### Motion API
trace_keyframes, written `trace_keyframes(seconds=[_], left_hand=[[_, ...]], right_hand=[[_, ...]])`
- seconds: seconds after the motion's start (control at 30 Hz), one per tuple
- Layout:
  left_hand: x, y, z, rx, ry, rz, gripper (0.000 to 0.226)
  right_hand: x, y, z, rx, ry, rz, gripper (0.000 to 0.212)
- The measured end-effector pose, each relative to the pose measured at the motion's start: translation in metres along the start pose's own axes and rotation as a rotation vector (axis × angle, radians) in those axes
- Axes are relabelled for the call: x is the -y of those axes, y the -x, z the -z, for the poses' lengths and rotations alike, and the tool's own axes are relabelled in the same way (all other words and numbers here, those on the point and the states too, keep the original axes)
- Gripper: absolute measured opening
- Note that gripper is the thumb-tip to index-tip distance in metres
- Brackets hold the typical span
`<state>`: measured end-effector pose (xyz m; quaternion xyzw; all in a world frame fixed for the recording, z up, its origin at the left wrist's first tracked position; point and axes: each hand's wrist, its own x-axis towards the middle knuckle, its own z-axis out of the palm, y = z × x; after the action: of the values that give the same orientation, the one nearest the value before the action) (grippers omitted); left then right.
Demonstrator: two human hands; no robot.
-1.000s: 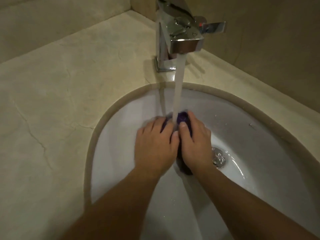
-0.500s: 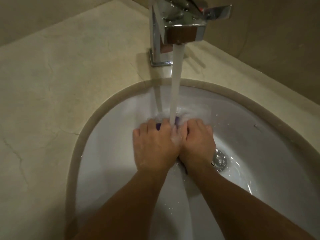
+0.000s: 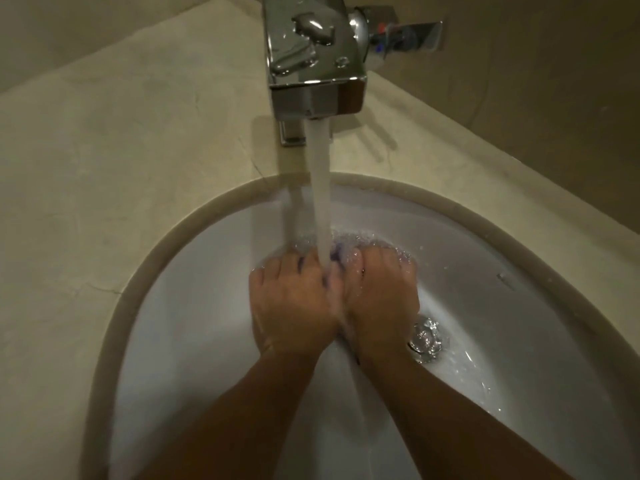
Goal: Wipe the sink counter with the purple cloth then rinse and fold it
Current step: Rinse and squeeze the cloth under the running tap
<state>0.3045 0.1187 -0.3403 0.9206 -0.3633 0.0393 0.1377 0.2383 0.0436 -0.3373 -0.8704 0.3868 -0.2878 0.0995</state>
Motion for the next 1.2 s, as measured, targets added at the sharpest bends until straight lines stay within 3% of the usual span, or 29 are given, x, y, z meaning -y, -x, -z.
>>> trace_keyframes(seconds=[0.07, 0.17, 0.3, 0.37, 0.5, 0.57, 0.63, 0.73, 0.83, 0.9, 1.0, 1.13, 1.2], left_hand=[[-0.002, -0.001, 0.005, -0.002, 0.038, 0.004, 0.035], [0.002, -0.002, 0.014, -0.003, 0.166, -0.013, 0.025], [0.004, -0.008, 0.041, -0.041, 0.627, 0.142, 0.012], [0.002, -0.014, 0.066, -0.111, 0.857, 0.209, 0.026], [0.009, -0.023, 0.092, -0.302, 1.051, 0.153, 0.033], [0.012, -0.019, 0.086, -0.301, 0.931, 0.135, 0.021], [0.012, -0.011, 0.068, -0.219, 0.646, 0.105, 0.013], [0.014, 0.002, 0.035, -0.077, 0.366, 0.036, 0.034], [0.013, 0.009, 0.017, -0.054, 0.400, -0.042, 0.040], [0.011, 0.009, 0.013, -0.059, 0.404, -0.073, 0.045], [0.012, 0.005, 0.005, -0.106, 0.383, -0.097, 0.036], [0.005, 0.001, 0.008, -0.219, 0.363, -0.040, 0.031], [-0.004, -0.003, 0.012, -0.270, 0.331, -0.003, 0.027]], right_hand=[[0.000, 0.004, -0.002, -0.039, -0.046, -0.011, 0.019], [-0.008, 0.003, -0.005, 0.081, -0.222, -0.175, 0.027], [-0.006, -0.011, 0.019, 0.207, -0.509, -0.346, 0.020], [0.008, -0.021, 0.041, 0.164, -0.681, -0.367, 0.012], [0.020, -0.028, 0.072, -0.007, -0.968, -0.378, 0.024], [0.012, -0.021, 0.070, -0.070, -0.973, -0.474, 0.019], [0.000, -0.006, 0.054, -0.008, -0.717, -0.497, 0.009], [-0.002, 0.022, 0.025, 0.187, -0.391, -0.475, 0.036], [0.009, 0.026, 0.017, 0.204, -0.513, -0.469, 0.064], [0.009, 0.023, 0.014, 0.195, -0.605, -0.468, 0.070], [0.011, 0.015, 0.009, 0.170, -0.573, -0.404, 0.064], [0.006, 0.006, -0.003, 0.120, -0.466, -0.313, 0.021], [0.001, 0.001, -0.008, 0.092, -0.450, -0.308, 0.024]])
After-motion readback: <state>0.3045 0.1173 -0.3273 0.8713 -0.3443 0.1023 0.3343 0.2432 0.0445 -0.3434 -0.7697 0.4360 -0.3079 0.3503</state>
